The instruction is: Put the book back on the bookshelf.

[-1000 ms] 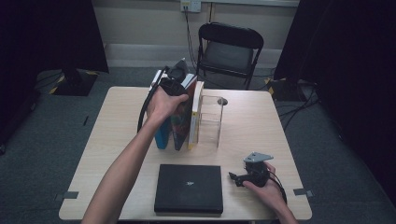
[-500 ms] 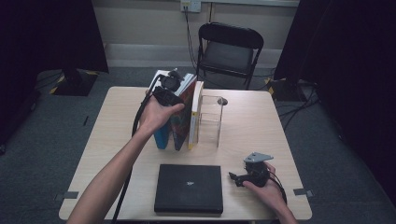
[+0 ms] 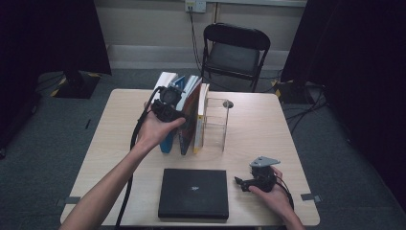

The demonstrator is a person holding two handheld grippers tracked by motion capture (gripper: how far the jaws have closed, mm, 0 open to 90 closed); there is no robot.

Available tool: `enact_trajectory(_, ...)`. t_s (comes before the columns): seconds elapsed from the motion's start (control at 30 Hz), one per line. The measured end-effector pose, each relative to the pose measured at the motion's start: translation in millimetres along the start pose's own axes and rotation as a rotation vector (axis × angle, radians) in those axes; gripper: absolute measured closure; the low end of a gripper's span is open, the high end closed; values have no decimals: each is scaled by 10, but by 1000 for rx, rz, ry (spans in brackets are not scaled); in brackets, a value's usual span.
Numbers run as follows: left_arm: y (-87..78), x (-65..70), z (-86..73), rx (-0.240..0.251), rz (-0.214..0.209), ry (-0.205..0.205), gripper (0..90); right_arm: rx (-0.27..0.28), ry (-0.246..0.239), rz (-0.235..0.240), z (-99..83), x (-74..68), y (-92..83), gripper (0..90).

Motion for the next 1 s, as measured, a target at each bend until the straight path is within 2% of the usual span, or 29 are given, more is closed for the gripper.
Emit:
enact_trajectory(0.1,30,33,-73,15,-5,0,554,0,2,-1,1,-2,1,118)
enact_trajectory(0.2,66,13,-150,12,11,-2,582,0,3,-1,1,-3,2,118)
enact_trajectory(0.27,87,-1,-192,19,-8,-18,579,1,3,-1,2,-4,2,118)
enact_trajectory(0.43,116,-10,-264,39,-9,-22,605,2,2,0,3,-4,5,118)
enact_trajectory(0.57,152,17,-328,65,-5,-17,605,2,3,0,3,-5,5,118)
enact_trajectory(0.63,150,36,-372,93,-12,-30,580,3,2,0,2,-4,4,118)
enact_trajectory(0.67,124,56,-394,121,-8,-29,581,4,2,1,2,-4,4,118)
enact_trajectory(0.7,96,94,-416,145,-4,-6,579,4,0,1,1,-2,4,118)
enact_trajectory(0.77,65,153,-500,116,32,9,560,8,-1,4,-1,-2,4,118)
enact_trajectory(0.83,42,182,-558,146,3,0,562,10,-3,5,1,-1,7,118)
enact_trajectory(0.93,23,172,-637,184,-4,-3,566,11,0,4,2,-4,8,118)
enact_trajectory(1.0,26,165,-676,184,-9,-8,568,12,0,4,2,-4,9,118)
Point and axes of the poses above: each handheld gripper's, and its own axes: y roughly forward along the jaws, z roughly out of its top, x roughly to its right, the point moved 7 cm from there along y, roughly forward along the jaws, and after that the axes turned 13 degrees about y, right-handed, at the moved point
